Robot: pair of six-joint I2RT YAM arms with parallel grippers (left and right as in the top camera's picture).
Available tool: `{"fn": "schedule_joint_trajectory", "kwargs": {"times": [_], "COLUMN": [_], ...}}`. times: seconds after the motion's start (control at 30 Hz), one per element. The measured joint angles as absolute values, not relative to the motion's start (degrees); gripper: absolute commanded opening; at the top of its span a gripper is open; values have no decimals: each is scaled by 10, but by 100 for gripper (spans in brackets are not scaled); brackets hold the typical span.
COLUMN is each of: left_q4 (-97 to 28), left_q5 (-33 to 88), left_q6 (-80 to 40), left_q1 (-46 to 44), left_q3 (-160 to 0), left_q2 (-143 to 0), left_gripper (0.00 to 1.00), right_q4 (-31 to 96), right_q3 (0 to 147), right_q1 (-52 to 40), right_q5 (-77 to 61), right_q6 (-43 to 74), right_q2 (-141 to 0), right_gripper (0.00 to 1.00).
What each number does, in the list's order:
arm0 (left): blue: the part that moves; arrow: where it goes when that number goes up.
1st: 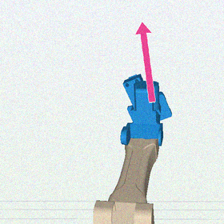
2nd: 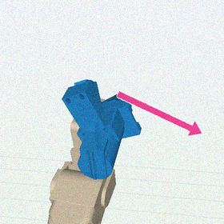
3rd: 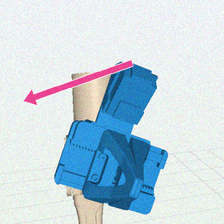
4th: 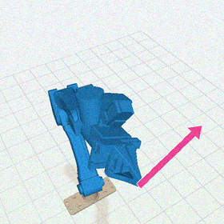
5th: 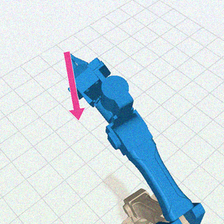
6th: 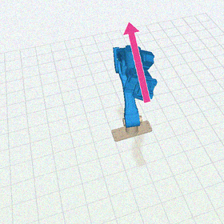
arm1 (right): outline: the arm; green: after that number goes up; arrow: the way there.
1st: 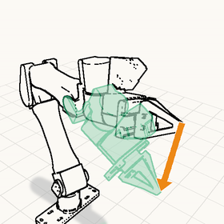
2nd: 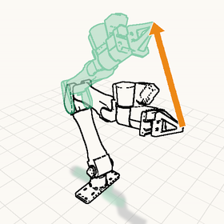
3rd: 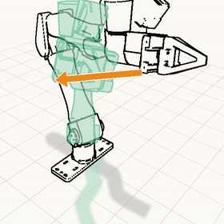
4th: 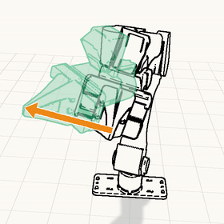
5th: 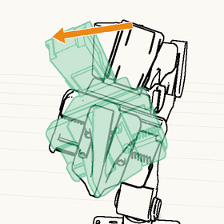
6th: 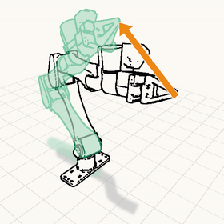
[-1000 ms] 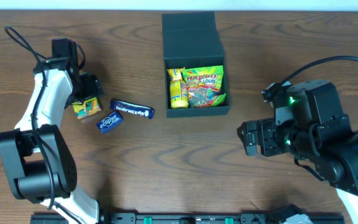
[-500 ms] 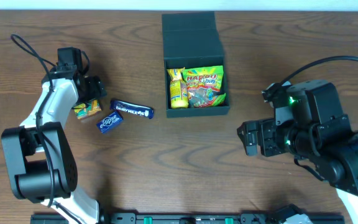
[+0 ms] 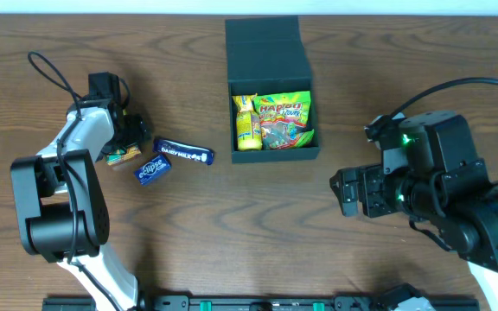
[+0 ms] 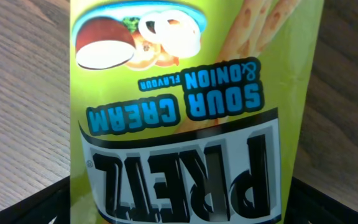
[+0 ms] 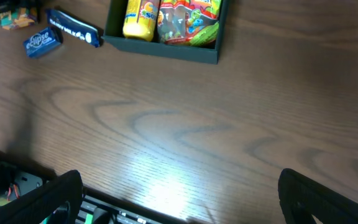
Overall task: Pack container
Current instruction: 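Grasp the green Pretz box with the left gripper, then carry the Pretz box over the black box and lower it in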
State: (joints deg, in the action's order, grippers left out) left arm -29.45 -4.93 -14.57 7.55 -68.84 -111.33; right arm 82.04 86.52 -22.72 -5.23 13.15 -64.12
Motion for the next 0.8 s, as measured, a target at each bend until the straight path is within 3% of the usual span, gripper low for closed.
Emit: {"fn": "schedule_joint_trajectory", "kwargs": {"times": [0.17, 0.53, 0.8], "left_q4": [-293, -302, -407], "left_q5": [-49, -53, -53], "left_q6": [-149, -146, -146], "left_q1": [75, 74, 72], "left_q3": [-688, -691, -770], "left_q2": [-1114, -1114, -1114], "left_gripper": [70, 65, 64], "right_q4": [821, 821, 821], "right_q3": [865, 865, 865], "right_q1": [-227, -227, -227], "right_q5": [-52, -52, -52], "right_q6": [131, 131, 131], "right_q2": [-641, -641, -641], "right_gripper": [99, 99, 99]}}
